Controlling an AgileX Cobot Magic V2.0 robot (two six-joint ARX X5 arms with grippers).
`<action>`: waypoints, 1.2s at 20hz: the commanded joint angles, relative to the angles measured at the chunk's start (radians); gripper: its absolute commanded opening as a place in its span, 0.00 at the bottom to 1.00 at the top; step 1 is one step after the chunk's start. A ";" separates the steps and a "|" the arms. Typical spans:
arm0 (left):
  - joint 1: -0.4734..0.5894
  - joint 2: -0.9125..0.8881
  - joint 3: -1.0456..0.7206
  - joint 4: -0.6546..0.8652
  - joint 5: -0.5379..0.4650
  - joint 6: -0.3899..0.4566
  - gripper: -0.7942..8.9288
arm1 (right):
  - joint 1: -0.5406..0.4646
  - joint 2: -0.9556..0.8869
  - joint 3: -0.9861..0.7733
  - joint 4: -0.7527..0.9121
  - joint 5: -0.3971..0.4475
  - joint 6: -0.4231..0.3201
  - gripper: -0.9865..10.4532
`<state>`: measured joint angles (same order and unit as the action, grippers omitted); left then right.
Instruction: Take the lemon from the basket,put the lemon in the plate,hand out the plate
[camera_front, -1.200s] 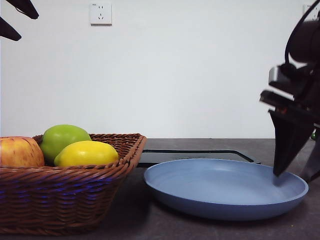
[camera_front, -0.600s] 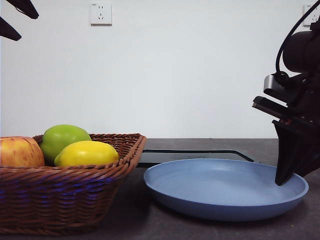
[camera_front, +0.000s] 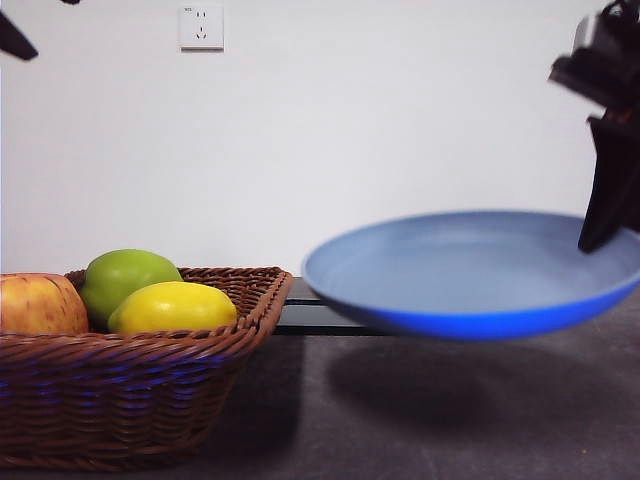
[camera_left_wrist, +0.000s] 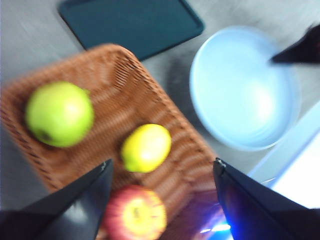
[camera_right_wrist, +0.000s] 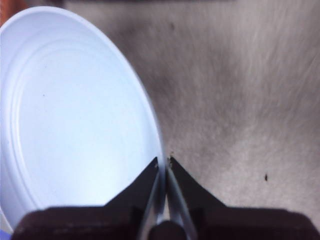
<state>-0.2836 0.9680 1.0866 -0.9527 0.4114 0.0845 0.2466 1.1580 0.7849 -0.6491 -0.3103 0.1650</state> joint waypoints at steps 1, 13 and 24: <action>-0.060 0.060 0.078 -0.029 -0.108 0.074 0.44 | 0.002 -0.040 0.009 0.010 -0.002 0.011 0.09; -0.373 0.426 0.192 -0.084 -0.381 0.398 0.44 | -0.057 -0.158 0.009 0.012 0.002 0.010 0.09; -0.391 0.719 0.192 0.018 -0.404 0.413 0.44 | -0.103 -0.182 0.009 0.012 -0.004 -0.002 0.09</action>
<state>-0.6651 1.6699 1.2629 -0.9436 0.0063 0.4797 0.1436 0.9726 0.7849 -0.6502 -0.3103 0.1642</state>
